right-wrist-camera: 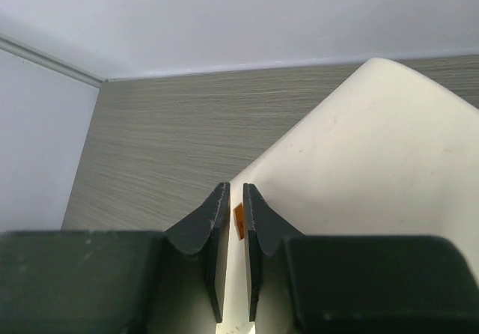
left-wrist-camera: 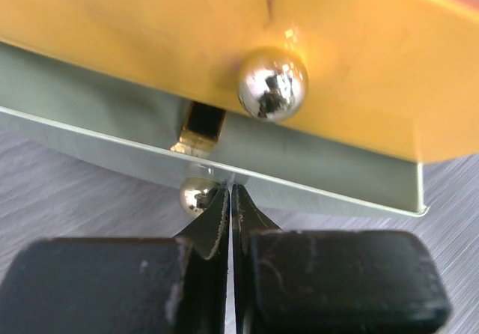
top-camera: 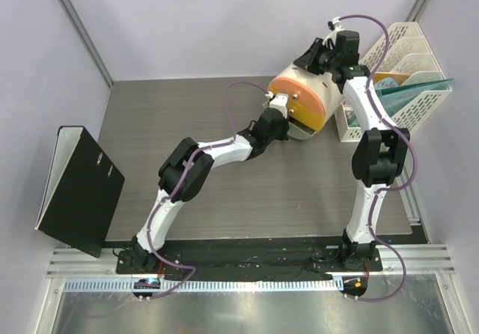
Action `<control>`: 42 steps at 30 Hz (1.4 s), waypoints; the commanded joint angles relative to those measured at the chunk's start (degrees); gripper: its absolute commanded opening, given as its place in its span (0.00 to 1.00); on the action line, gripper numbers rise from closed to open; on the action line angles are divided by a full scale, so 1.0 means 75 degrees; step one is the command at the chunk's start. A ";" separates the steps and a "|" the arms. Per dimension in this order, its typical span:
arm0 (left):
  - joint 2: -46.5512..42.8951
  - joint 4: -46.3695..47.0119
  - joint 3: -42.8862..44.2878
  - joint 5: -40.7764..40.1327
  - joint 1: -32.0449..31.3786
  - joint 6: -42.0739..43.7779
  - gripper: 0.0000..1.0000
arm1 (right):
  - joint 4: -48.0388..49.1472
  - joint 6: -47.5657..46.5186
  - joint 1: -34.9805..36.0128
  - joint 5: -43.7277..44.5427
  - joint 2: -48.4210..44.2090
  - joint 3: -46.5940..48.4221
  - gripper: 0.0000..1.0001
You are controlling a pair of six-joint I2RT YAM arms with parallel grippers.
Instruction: Organize the makeup
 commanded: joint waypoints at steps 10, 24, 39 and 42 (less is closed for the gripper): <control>0.0372 0.3567 -0.0111 -0.1316 0.0077 -0.2688 0.00 | -0.2556 -0.0347 -0.0046 0.0382 0.0894 -0.0561 0.20; 0.1168 0.5313 -0.0055 -0.2129 0.0147 -0.4916 0.00 | -0.2568 -0.0382 -0.0046 0.0405 0.0823 -0.0631 0.20; -0.0644 0.8066 -0.2712 -0.1599 0.0288 -0.3148 0.00 | -0.2532 -0.0452 -0.0046 0.0662 0.0414 -0.0514 0.20; -0.1348 0.8419 -0.3521 -0.1179 0.0452 -0.2716 0.00 | -0.2532 -0.0488 -0.0046 0.0768 0.0098 -0.0234 0.19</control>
